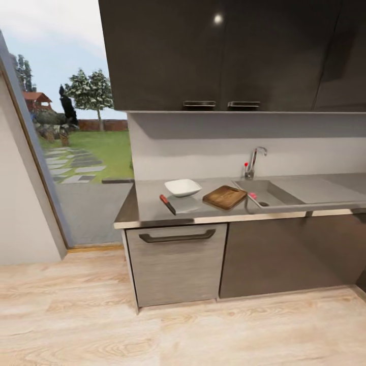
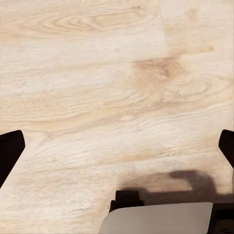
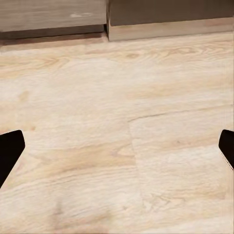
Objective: In the kitchen, take the Vidalia onion out of the sink, dice it on the chopping board with the paring knife, put the diced onion into the bowl on the countertop, then place both the paring knife and the chopping board into the sink.
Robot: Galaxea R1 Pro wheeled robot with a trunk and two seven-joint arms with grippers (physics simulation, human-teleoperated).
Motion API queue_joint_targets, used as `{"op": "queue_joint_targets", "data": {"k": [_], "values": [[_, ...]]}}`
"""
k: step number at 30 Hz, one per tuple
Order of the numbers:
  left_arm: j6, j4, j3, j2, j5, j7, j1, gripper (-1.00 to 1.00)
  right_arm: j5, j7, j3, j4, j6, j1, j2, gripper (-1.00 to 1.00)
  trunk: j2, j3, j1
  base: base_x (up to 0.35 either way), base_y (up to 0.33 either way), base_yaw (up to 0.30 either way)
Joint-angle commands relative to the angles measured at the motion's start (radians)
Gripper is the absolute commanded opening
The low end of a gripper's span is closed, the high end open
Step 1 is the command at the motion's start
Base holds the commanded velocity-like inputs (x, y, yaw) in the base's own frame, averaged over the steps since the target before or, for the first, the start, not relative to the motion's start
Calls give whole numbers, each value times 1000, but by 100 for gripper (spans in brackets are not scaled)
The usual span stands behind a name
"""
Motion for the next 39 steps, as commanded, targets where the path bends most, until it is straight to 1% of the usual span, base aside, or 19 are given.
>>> {"op": "queue_joint_targets", "data": {"k": [1, 4, 11, 23, 34, 39], "values": [[-2, -1, -1, 0, 0, 0, 0, 100, 1, -3, 0, 1, -3, 0, 0, 100, 0, -1, 0, 225, -240, 270], [-2, -1, -1, 0, 0, 0, 0, 100, 0, -3, 0, 1, -3, 0, 0, 100, 0, -1, 0, 215, -229, 270], [-2, 2, 1, -2, 1, 0, 0, 100, 0, -3, 0, 1, -3, 0, 0, 100, 0, -1, 0, 28, -63, 252], [0, 2, 1, -3, 0, 0, 0, 100, 0, -3, 0, 1, -4, 0, -1, 100, 0, -1, 0, 1, -298, 222], [0, 2, 1, -3, 1, 0, 0, 100, 0, -2, 0, 1, -4, 0, -1, 100, 0, -1, 0, 36, -316, 24], [-2, 0, 2, -2, 3, 0, 0, 100, 0, -2, 0, 1, -4, 0, -1, 100, 0, 1, 0, 30, -69, -134]]}}
